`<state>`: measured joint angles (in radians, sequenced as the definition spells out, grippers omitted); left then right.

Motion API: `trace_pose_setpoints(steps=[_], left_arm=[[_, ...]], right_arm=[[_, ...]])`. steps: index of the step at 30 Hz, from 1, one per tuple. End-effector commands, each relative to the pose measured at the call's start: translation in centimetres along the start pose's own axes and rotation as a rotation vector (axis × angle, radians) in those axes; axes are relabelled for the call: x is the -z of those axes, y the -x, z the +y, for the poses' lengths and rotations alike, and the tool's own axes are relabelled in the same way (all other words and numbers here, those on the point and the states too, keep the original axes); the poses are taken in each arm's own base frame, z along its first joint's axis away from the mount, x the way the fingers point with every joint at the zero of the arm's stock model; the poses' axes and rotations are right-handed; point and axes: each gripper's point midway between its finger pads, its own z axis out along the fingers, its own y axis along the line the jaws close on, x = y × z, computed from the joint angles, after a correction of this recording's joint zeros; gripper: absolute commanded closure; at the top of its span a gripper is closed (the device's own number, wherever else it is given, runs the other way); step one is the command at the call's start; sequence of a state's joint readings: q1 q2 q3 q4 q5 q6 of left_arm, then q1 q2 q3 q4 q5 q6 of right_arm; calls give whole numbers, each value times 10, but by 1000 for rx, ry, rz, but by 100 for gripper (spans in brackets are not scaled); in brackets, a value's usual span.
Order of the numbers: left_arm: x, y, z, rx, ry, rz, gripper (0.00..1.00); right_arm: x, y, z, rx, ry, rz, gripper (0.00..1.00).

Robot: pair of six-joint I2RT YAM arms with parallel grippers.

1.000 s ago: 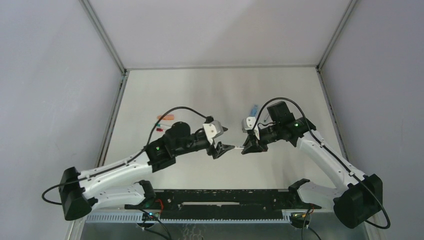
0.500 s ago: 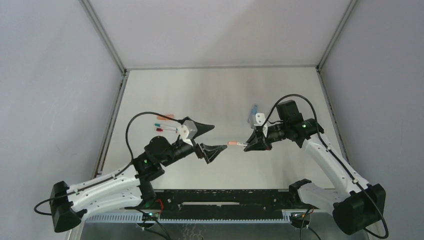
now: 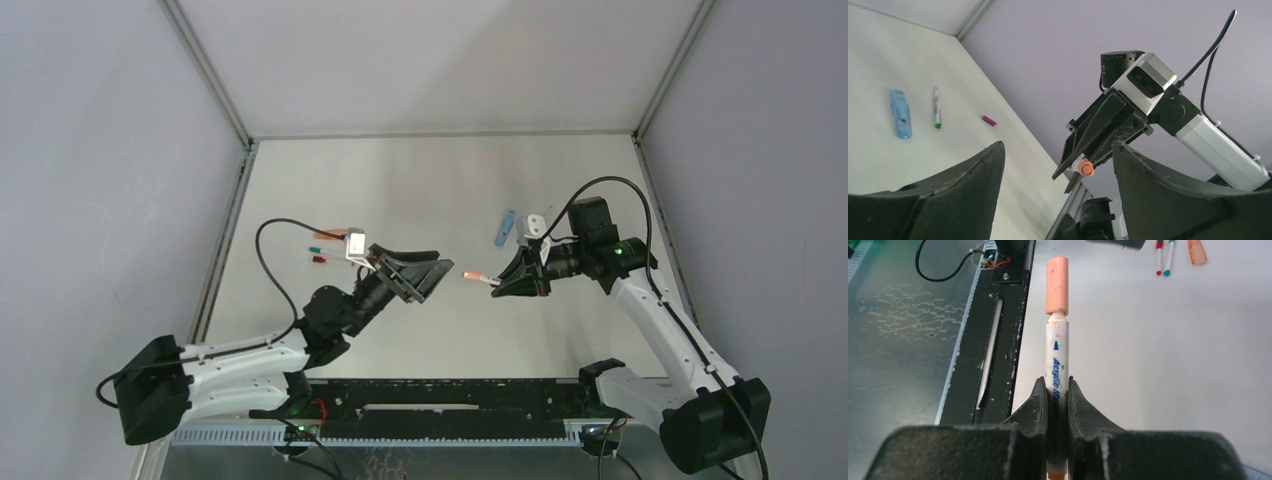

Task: Insert the pens into the pen caps
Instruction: Press the pen cap onto the pen.

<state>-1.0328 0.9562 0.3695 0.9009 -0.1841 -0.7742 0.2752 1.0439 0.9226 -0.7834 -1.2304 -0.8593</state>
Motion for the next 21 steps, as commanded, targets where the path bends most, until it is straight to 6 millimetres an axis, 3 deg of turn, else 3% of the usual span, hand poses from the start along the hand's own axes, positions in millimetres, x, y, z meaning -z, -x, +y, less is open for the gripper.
trace_pose_setpoints(steps=[1, 7, 21], left_arm=[[-15, 15, -26, 154, -72, -83, 19], [-27, 2, -25, 184, -46, -76, 31], [-44, -13, -31, 238, -59, -55, 45]], right_arm=[[1, 7, -1, -19, 5, -45, 100], [1, 5, -6, -37, -18, -38, 100], [-2, -2, -13, -48, -46, -7, 100]])
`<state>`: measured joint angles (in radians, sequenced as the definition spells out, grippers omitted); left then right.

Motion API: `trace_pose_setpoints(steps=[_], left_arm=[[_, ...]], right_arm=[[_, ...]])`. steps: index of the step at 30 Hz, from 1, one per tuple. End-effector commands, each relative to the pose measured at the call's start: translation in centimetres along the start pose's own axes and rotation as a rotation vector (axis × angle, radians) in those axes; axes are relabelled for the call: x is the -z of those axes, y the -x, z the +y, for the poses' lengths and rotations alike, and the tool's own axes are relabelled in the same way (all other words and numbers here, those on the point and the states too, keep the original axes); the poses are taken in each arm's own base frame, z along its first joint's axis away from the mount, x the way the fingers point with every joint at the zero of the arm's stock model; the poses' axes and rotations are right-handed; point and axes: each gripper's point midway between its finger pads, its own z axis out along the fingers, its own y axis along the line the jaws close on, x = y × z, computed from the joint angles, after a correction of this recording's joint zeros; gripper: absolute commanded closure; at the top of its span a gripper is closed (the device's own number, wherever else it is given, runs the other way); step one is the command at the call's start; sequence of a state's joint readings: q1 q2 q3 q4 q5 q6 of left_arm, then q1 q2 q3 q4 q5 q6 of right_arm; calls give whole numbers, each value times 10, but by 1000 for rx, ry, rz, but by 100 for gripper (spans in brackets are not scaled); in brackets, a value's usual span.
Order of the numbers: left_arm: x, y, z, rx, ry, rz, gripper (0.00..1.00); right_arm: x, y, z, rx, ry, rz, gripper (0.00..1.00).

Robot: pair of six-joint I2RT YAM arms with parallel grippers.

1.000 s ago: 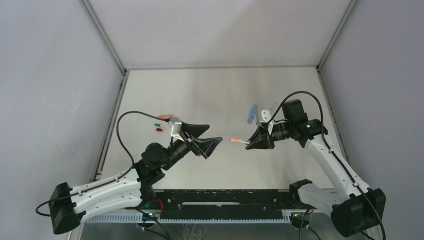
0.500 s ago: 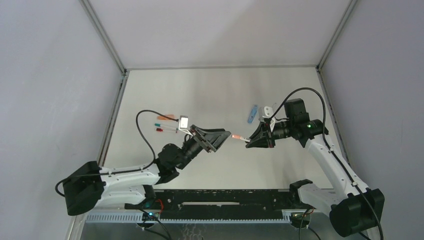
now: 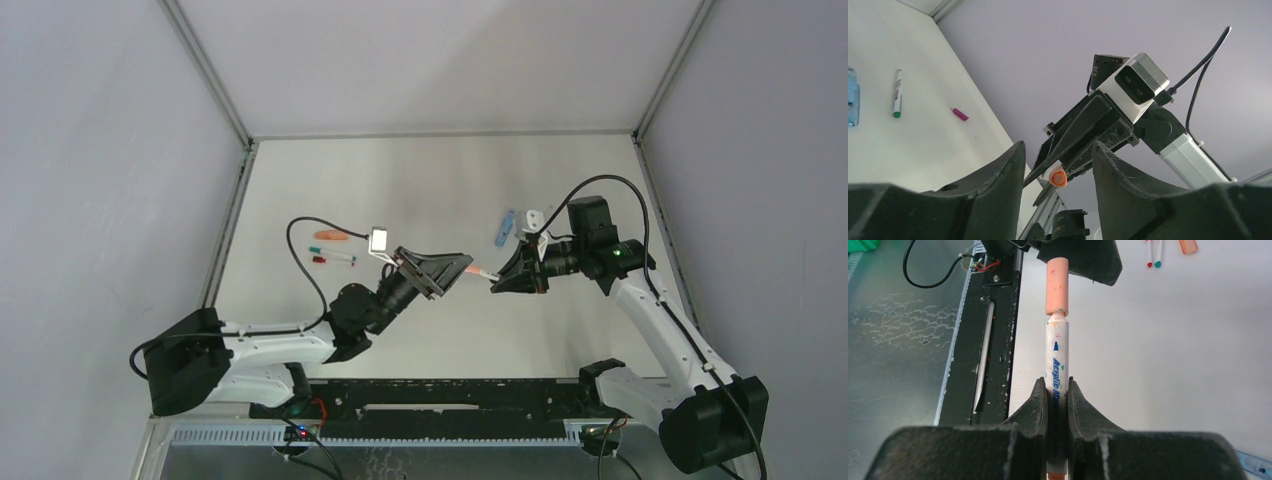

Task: Insert the pens into the pen caps
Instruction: Press the pen cap onto the pen.

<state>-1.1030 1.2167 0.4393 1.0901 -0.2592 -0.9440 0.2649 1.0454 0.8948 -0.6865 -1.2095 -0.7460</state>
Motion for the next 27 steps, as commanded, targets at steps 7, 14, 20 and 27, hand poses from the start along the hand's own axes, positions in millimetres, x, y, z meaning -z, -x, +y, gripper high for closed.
trace_pose_setpoints(steps=[7, 14, 20, 27], left_arm=[[-16, 6, -25, 61, -61, -32, 58], [-19, 3, -22, 72, -45, -27, 80], [-24, -9, -17, 29, -1, 36, 100], [-26, -26, 2, 28, 116, 124, 100]], right_arm=[[-2, 2, -4, 6, -17, -1, 100], [-3, 0, -7, 6, -32, 8, 100], [-5, -4, -7, 61, -58, 38, 100], [-10, -3, -19, 158, -179, 68, 100]])
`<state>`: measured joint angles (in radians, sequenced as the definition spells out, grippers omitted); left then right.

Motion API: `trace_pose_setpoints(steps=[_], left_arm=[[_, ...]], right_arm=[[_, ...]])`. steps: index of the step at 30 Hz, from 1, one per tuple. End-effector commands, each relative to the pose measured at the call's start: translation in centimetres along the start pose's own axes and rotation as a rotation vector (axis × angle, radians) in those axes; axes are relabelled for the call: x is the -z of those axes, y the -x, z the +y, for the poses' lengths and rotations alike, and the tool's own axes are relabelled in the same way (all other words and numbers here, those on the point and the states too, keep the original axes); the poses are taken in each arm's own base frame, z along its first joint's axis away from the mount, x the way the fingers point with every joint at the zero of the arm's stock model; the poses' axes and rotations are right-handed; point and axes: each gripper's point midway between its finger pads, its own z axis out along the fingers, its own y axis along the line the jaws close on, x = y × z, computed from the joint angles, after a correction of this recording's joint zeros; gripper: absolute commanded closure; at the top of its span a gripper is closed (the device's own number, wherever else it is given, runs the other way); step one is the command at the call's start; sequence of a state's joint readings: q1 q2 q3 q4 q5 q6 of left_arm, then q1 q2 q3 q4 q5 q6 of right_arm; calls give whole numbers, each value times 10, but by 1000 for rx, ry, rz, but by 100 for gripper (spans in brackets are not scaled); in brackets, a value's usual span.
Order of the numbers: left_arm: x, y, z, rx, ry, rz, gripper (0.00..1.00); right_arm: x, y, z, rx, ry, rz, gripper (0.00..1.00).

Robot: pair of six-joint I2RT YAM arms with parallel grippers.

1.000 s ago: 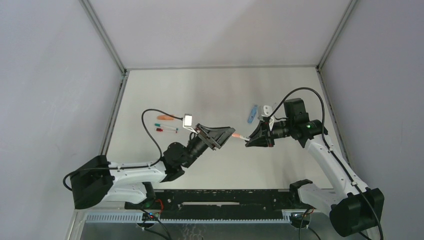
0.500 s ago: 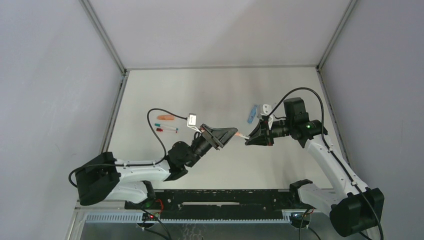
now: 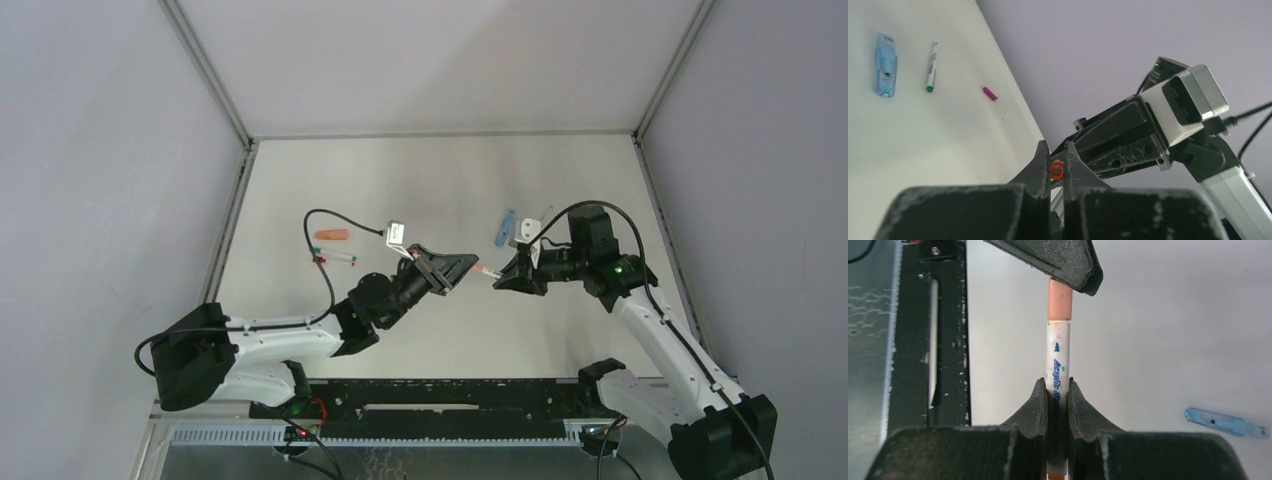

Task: Insert the pens into the pen caps
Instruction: Press the pen cap onto the pen.

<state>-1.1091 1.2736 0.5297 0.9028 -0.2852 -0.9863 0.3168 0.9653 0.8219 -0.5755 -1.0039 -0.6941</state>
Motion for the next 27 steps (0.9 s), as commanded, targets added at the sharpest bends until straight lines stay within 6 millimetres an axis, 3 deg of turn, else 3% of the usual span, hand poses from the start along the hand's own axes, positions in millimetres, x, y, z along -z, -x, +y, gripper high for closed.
trace_pose_setpoints(steps=[1, 6, 10, 17, 27], left_arm=[[-10, -9, -20, 33, -6, 71, 100], [-14, -28, -10, 115, 26, 120, 100], [-18, -42, -15, 174, -13, 147, 100], [-20, -61, -49, 299, -238, 195, 100], [2, -110, -59, 268, -344, 427, 100]], right_arm=[[-10, 14, -8, 87, -67, -15, 100], [-13, 15, -27, 83, -196, 8, 100], [-16, 20, -29, 64, -223, 2, 100], [-17, 42, -2, -54, -45, -127, 100], [9, 60, -9, -199, 26, -272, 100]])
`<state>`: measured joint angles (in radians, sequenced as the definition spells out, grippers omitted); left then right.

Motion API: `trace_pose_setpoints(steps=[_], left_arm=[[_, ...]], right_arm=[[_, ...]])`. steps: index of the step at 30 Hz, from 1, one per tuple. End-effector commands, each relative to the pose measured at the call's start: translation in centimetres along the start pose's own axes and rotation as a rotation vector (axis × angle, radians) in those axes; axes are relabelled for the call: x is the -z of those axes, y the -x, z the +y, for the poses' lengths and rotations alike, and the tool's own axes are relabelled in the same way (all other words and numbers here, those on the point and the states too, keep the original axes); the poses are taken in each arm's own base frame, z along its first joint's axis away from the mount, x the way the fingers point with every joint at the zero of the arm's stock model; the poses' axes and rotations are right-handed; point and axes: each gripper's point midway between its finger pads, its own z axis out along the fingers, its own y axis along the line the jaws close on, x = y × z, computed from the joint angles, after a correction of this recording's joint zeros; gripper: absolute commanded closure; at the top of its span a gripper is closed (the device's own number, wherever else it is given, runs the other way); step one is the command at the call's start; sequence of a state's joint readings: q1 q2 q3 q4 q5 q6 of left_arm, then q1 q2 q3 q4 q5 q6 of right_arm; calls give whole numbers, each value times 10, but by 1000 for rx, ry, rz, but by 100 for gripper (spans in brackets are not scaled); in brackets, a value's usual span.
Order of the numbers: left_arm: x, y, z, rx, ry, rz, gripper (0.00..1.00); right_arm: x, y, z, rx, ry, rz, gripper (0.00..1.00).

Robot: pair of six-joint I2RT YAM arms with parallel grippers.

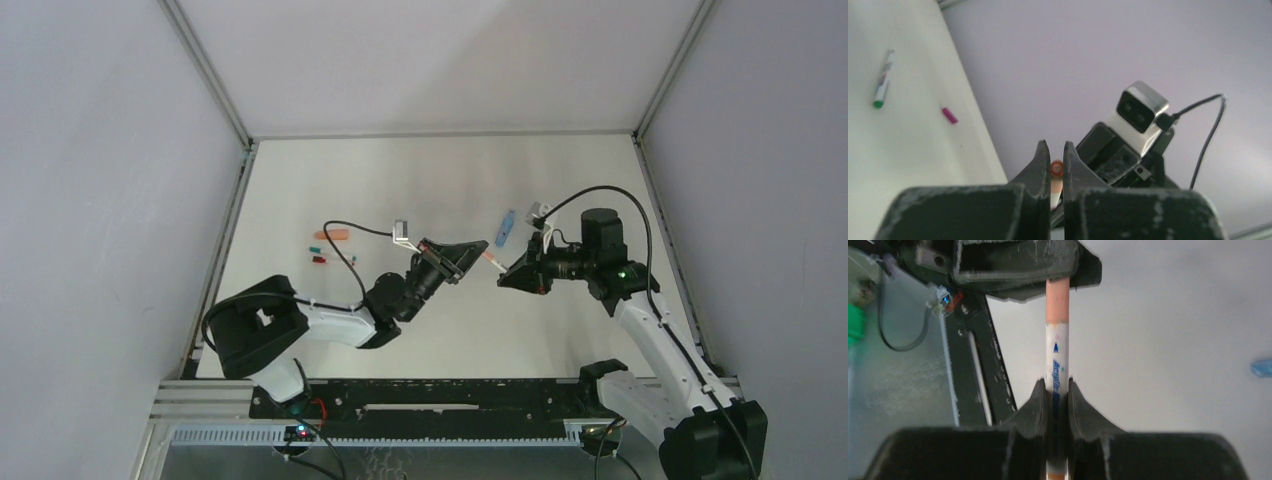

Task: Insert the pens into the pen caps
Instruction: Press the pen cap onto the pen.

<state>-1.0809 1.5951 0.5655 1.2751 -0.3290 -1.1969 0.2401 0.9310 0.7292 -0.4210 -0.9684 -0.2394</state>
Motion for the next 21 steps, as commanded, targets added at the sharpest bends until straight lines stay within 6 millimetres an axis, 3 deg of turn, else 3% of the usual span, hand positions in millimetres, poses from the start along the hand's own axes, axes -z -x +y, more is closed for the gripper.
trace_pose_setpoints(steps=[1, 4, 7, 13, 18, 21], left_arm=[[50, -120, -57, 64, -243, 582, 100], [61, -132, -48, 56, -231, 640, 100], [68, -142, -35, 62, -196, 692, 100], [67, -152, -11, 41, -68, 704, 100], [52, -165, -25, 11, -85, 688, 100], [54, -170, -30, 29, -113, 710, 100]], right_arm=[[4, 68, 27, 164, 201, -217, 100], [9, 71, 24, 147, 205, -238, 100], [6, 69, 17, 225, 95, -221, 100], [7, 76, -10, 292, -109, -200, 100], [6, 78, 8, 138, 41, -258, 100], [13, 87, 11, 61, 103, -313, 100]])
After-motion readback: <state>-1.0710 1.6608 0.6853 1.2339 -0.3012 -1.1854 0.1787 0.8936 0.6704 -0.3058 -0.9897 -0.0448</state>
